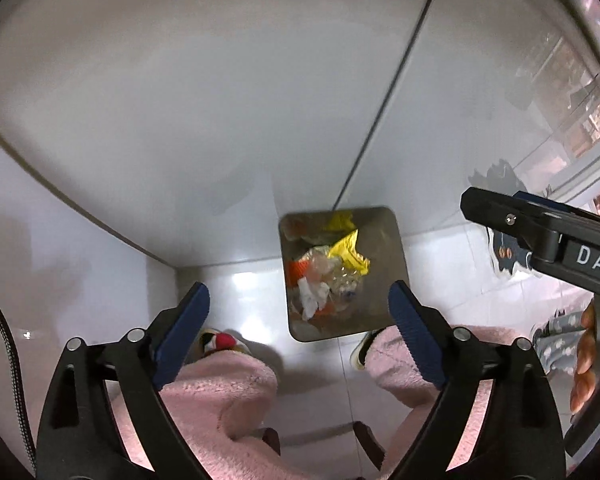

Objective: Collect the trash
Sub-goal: 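Raise both tools back up to the counter toward the snack bag and plastic bag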

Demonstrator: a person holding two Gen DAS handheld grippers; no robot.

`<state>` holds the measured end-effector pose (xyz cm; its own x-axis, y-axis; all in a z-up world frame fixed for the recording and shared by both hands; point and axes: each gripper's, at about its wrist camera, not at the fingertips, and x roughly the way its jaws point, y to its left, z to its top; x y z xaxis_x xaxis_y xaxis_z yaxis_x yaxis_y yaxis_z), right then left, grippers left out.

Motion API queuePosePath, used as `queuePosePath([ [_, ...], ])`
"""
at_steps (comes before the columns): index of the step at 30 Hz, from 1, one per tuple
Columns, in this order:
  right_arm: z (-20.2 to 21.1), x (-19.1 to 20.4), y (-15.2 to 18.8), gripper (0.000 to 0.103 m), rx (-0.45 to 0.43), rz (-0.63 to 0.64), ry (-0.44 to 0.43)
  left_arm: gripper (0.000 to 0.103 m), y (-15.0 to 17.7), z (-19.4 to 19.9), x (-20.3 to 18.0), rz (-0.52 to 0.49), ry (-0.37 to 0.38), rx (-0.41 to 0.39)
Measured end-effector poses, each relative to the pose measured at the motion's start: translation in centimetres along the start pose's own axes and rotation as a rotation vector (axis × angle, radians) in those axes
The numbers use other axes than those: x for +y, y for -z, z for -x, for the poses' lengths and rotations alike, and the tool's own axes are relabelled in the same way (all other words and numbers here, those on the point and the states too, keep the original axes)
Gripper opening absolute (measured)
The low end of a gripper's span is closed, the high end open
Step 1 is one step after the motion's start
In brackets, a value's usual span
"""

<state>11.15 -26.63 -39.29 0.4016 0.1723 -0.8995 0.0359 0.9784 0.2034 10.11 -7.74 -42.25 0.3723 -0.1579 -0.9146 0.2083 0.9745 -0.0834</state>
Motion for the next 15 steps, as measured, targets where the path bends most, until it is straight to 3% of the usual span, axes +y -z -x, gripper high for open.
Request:
queuePosePath([
  [8, 8.7, 4.0, -1.7, 0.082, -0.18, 0.095, -0.028, 0.089, -1.0, 7.8, 0.9, -0.005, -0.009, -0.128],
  [15, 15.0, 6.5, -5.0, 0.083, -0.32, 0.142, -0.038, 0.092, -4.9, 14.4, 3.3, 0.058, -0.036, -0.272],
])
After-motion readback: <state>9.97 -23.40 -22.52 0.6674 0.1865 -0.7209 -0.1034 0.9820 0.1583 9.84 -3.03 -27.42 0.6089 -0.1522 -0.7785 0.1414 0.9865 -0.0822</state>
